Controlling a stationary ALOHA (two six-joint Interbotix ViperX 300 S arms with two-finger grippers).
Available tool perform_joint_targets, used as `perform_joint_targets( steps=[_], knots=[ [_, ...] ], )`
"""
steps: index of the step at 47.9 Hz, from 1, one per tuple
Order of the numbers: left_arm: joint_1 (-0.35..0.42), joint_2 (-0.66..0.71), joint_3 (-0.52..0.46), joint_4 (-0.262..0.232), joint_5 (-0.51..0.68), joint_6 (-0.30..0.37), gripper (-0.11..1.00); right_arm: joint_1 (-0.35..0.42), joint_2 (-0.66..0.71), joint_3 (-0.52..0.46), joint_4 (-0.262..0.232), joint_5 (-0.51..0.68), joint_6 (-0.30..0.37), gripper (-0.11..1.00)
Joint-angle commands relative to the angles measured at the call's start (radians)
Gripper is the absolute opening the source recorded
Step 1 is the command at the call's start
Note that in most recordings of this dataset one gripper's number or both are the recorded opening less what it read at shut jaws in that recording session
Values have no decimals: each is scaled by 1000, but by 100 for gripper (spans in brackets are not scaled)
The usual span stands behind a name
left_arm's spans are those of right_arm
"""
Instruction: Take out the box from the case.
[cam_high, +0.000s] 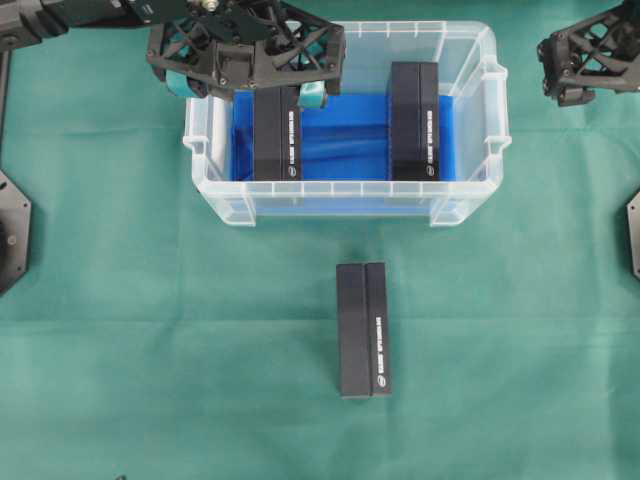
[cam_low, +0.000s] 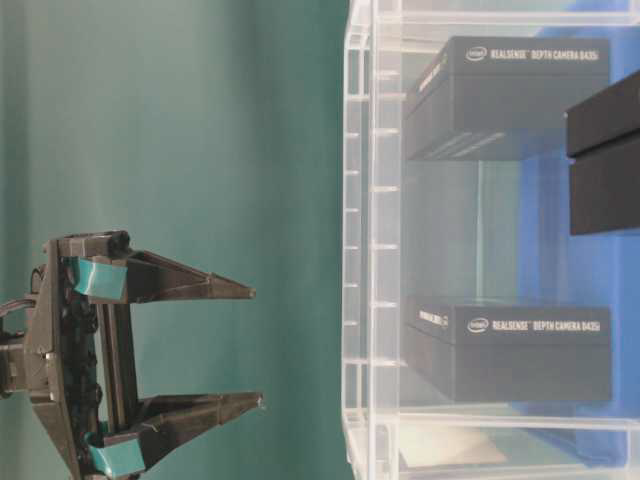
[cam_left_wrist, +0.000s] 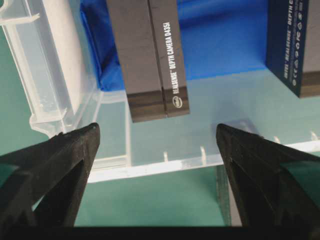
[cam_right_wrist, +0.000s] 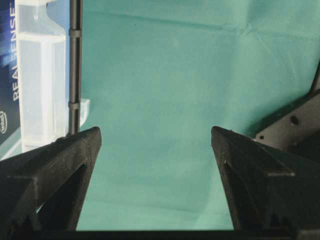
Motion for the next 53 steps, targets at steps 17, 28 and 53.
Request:
perform_joint_targets(
  steps=[17, 28, 53],
  knots=[
    [2, -15, 29, 6, -21, -5, 95, 0, -9, -9, -2, -5, -5, 85],
    [2, -18, 106, 6, -127, -46, 95, 0, -9, -6, -2, -5, -9, 85],
    [14, 5, 235, 6, -265, -81, 95, 0, -12, 9, -2, -5, -32, 85]
  ],
)
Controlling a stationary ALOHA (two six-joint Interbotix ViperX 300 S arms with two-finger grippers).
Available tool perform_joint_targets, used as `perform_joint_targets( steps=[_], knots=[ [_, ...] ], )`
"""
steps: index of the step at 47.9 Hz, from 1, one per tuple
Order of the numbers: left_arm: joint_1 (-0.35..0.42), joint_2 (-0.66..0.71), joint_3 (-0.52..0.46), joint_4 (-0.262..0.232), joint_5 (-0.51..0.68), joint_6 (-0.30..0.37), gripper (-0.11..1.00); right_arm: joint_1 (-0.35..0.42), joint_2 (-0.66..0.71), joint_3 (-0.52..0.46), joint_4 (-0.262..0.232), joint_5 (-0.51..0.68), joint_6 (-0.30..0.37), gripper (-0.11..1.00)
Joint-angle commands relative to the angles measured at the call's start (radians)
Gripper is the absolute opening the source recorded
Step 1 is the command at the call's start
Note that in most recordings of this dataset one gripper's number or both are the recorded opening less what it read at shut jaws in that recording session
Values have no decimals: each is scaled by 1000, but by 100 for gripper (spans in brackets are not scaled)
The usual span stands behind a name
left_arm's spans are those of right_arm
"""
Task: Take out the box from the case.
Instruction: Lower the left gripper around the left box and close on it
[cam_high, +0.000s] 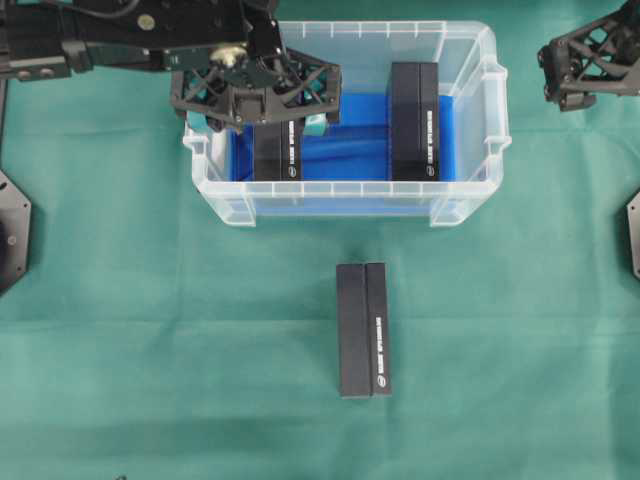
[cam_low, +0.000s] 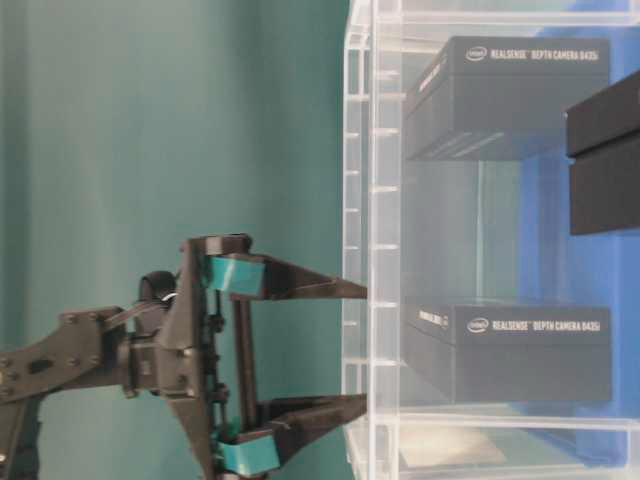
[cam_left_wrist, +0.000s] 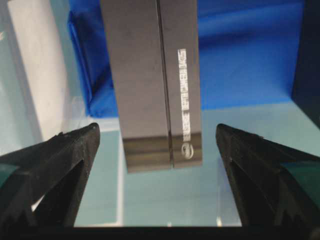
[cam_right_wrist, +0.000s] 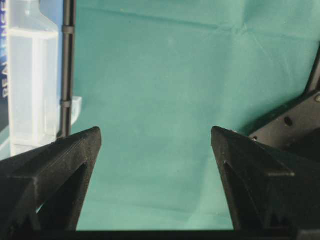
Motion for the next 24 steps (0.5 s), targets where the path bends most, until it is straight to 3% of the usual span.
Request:
perform_joint_targets(
  steps=[1, 24],
  knots=[
    [6, -12, 3, 5, -18, -2, 95, 0, -9, -6, -2, -3, -5, 85],
    [23, 34, 23, 41, -72, -3, 95, 0, -9, 0, -2, -37, -12, 85]
  ],
)
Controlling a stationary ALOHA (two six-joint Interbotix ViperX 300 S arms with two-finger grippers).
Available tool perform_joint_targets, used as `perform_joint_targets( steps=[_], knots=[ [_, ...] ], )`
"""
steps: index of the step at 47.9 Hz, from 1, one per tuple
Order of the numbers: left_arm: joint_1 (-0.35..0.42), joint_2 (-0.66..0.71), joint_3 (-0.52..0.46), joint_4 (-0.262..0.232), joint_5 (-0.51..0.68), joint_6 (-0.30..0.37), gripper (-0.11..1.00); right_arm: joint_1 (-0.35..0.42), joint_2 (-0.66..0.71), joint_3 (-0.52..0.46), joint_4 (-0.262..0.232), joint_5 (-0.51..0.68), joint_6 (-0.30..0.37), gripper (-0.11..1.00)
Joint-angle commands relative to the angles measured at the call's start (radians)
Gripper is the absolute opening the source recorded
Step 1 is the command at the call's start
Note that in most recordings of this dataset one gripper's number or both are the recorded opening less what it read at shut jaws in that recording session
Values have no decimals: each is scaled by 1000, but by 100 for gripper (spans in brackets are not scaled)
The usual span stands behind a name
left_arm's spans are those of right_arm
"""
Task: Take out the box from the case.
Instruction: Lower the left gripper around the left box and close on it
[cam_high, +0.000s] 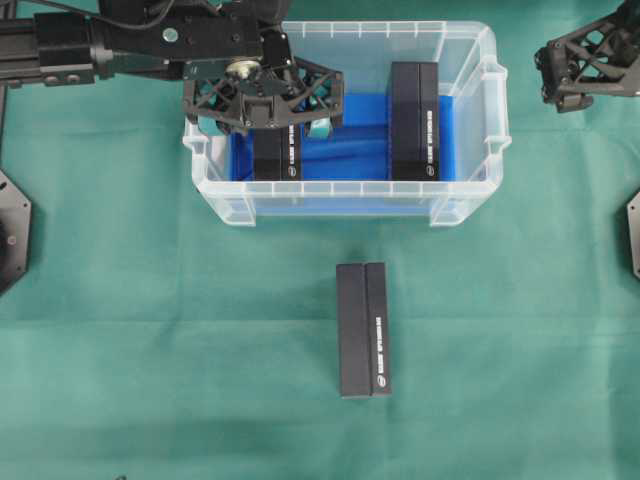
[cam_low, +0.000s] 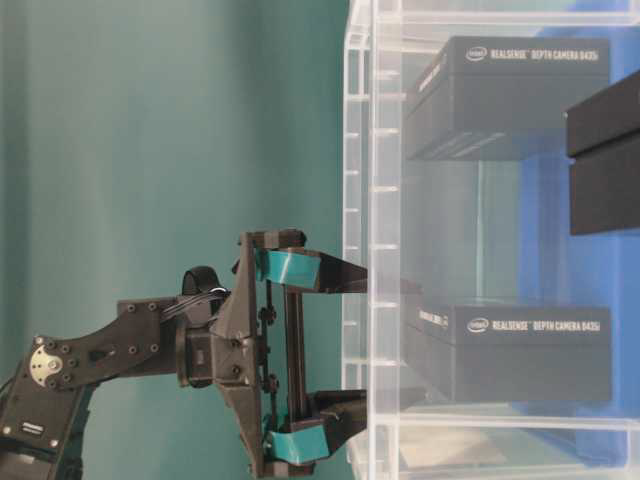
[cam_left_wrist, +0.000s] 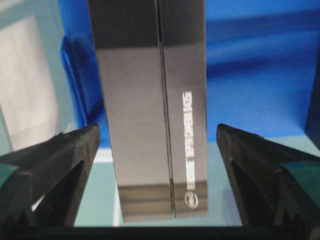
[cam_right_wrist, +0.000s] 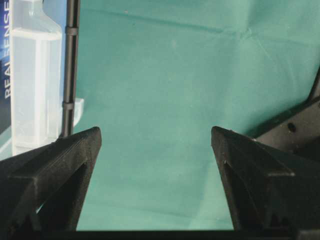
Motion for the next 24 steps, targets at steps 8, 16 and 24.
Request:
perform_joint_targets(
  steps=[8, 16, 24],
  knots=[
    [15, 0, -8, 14, -25, 0, 95, 0, -11, -9, -3, -17, -17, 85],
    [15, 5, 9, 14, -37, -2, 95, 0, -11, -9, -3, -18, -23, 85],
    [14, 5, 28, 12, -43, -3, 95, 0, -9, -9, -3, -26, -23, 85]
  ],
)
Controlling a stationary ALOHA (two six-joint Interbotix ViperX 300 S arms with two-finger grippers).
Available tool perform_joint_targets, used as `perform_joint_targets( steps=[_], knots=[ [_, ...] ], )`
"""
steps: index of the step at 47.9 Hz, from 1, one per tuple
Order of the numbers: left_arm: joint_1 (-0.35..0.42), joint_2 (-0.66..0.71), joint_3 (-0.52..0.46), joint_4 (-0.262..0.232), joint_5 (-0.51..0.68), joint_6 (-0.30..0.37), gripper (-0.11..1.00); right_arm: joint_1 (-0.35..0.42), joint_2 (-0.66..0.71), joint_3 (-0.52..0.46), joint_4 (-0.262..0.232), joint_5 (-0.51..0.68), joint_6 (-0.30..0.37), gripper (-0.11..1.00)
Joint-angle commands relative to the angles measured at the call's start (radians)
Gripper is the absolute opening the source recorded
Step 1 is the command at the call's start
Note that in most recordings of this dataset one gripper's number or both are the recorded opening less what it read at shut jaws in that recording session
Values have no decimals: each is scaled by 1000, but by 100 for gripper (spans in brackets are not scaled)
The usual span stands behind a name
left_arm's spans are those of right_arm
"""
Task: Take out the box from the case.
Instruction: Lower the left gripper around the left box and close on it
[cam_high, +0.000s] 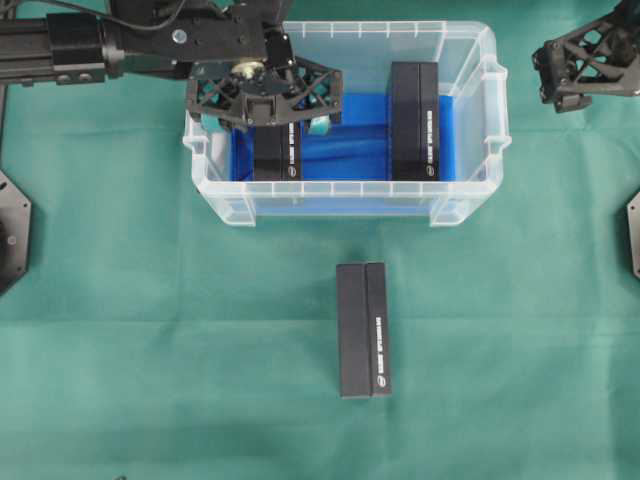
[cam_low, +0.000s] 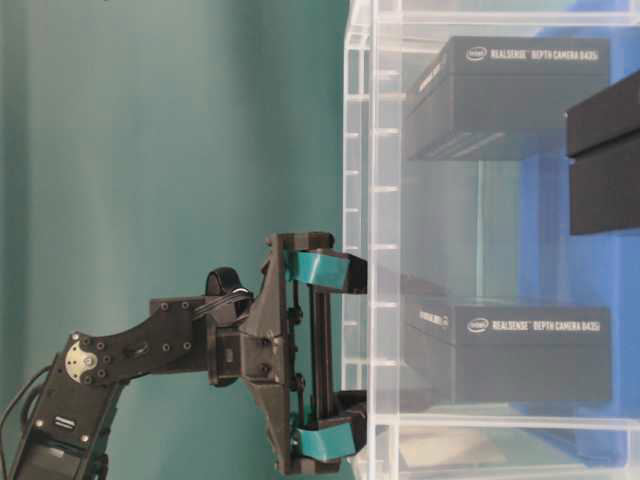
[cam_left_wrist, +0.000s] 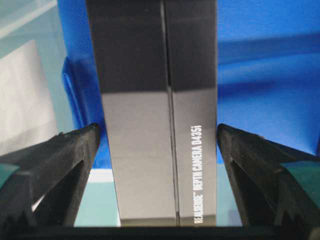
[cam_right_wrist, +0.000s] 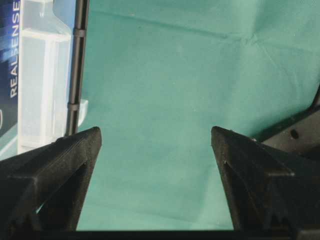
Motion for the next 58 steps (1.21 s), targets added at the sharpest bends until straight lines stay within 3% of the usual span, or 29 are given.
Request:
perform_joint_targets(
  steps=[1, 30, 34, 40, 58],
  knots=[
    [0, -17, -2, 3, -3, -2, 95, 0, -11, -9, -2, -11, -2, 85],
    [-12, -15, 35, 2, -67, -38, 94, 0, -11, -9, -2, -21, -2, 85],
    [-12, -15, 37, -5, -97, -35, 88, 0, -11, -9, -2, -21, -2, 85],
    [-14, -17, 35, -21, -130, -35, 60, 0, -12, -9, 2, -21, -2, 85],
    [-12, -17, 31, -48, -127, -35, 59, 0, -15, -8, 2, -21, -3, 85]
  ],
)
